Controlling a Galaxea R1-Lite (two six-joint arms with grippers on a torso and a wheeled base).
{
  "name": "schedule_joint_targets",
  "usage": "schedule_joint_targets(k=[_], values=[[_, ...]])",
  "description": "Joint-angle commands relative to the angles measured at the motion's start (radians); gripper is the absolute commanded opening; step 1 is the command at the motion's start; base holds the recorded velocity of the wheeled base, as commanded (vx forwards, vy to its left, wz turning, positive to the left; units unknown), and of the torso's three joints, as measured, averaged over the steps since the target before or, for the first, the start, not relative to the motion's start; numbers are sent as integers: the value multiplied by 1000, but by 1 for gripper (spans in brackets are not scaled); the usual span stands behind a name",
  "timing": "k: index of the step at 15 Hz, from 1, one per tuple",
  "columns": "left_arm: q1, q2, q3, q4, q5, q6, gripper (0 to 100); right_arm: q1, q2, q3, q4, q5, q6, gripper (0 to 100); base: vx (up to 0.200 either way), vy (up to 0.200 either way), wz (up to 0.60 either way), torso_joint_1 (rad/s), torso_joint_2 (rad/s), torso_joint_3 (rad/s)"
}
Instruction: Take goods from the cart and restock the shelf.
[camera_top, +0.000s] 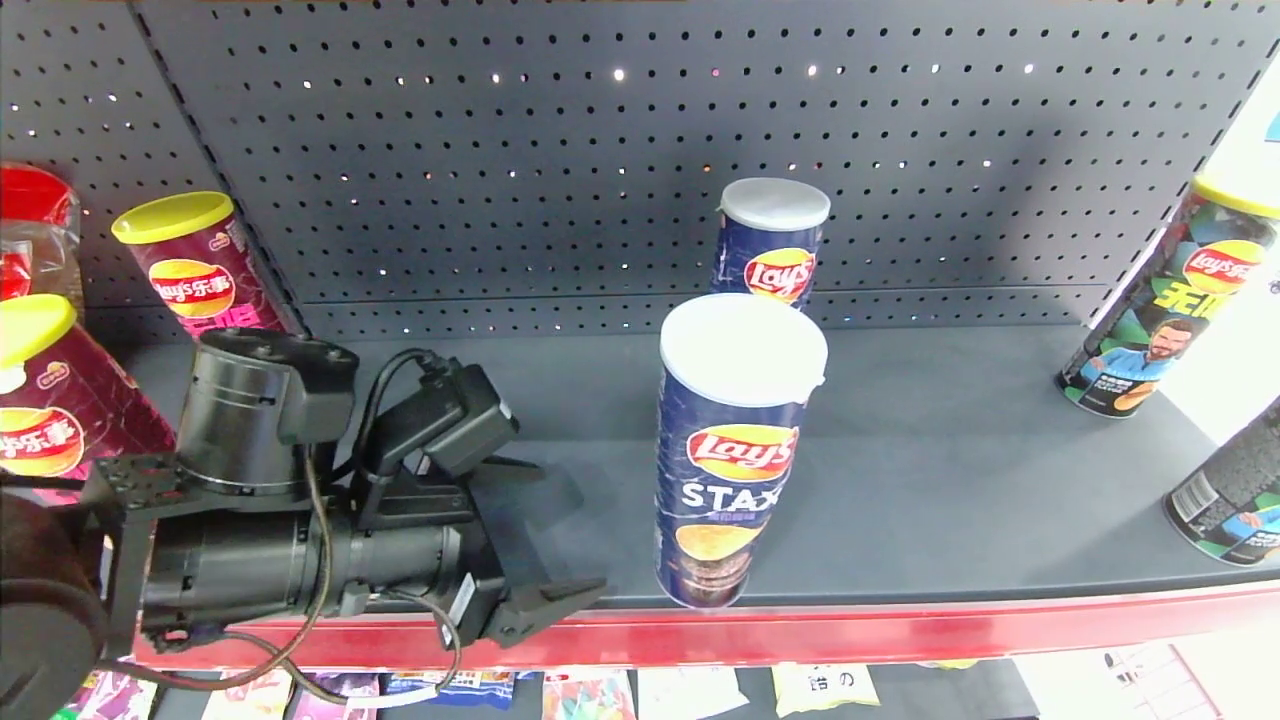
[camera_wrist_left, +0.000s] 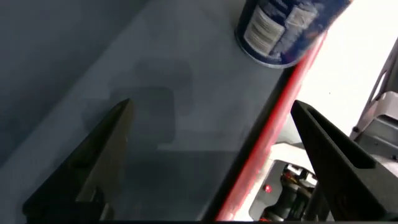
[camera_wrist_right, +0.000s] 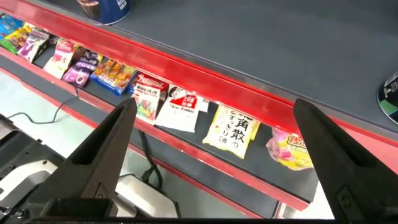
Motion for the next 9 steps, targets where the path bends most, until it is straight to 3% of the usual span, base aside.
schedule_joint_targets(k=[1,9], values=[[-20,60,-37,-1,3,0,100,0,3,0,0,1,0,100,0,0,0,0,0,0],[-33,134,-121,-1,5,0,100,-6,3,-6,-3,1,0,100,0,0,0,0,0,0]])
